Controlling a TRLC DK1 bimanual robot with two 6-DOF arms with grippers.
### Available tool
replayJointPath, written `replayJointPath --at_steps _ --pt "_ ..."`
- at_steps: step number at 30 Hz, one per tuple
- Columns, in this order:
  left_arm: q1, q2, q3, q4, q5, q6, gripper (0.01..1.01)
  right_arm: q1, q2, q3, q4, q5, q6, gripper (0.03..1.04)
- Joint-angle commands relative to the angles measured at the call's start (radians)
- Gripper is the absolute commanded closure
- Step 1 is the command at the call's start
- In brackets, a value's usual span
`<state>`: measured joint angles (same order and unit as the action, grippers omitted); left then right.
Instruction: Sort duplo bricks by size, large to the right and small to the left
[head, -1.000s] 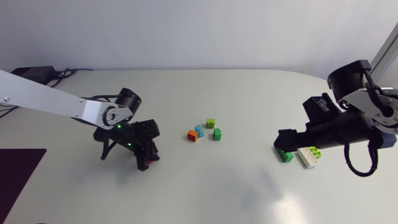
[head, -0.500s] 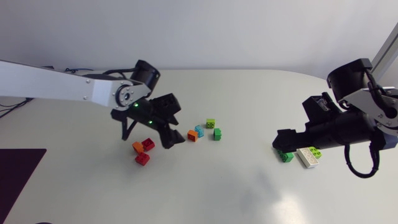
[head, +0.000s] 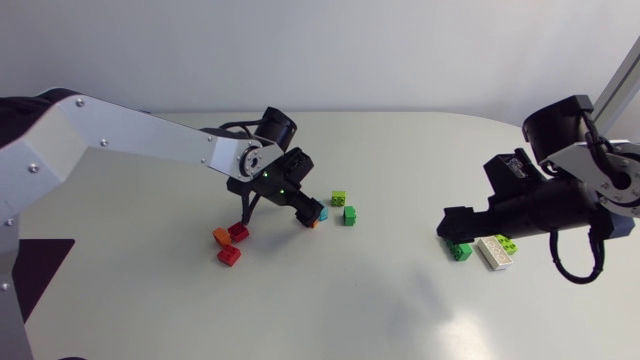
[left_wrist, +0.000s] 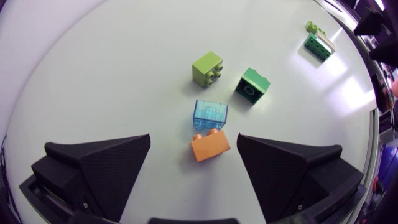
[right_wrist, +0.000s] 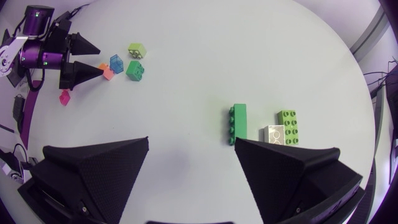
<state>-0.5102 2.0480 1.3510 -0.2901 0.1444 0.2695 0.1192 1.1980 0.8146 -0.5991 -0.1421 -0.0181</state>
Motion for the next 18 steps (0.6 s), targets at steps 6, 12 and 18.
replayJointPath --at_steps 6,12,18 --pt "-0.044 0.055 0.073 -0.09 -0.06 -0.223 0.105 0.013 0.011 -0.026 0.004 0.006 0.027 0.07" --pt "-0.054 0.063 0.086 -0.129 -0.086 -0.282 0.346 0.014 0.005 -0.029 0.001 0.004 0.027 0.07" --pt "-0.039 0.08 0.112 -0.175 -0.086 -0.3 0.657 0.01 -0.012 -0.038 -0.004 0.006 0.026 0.07"
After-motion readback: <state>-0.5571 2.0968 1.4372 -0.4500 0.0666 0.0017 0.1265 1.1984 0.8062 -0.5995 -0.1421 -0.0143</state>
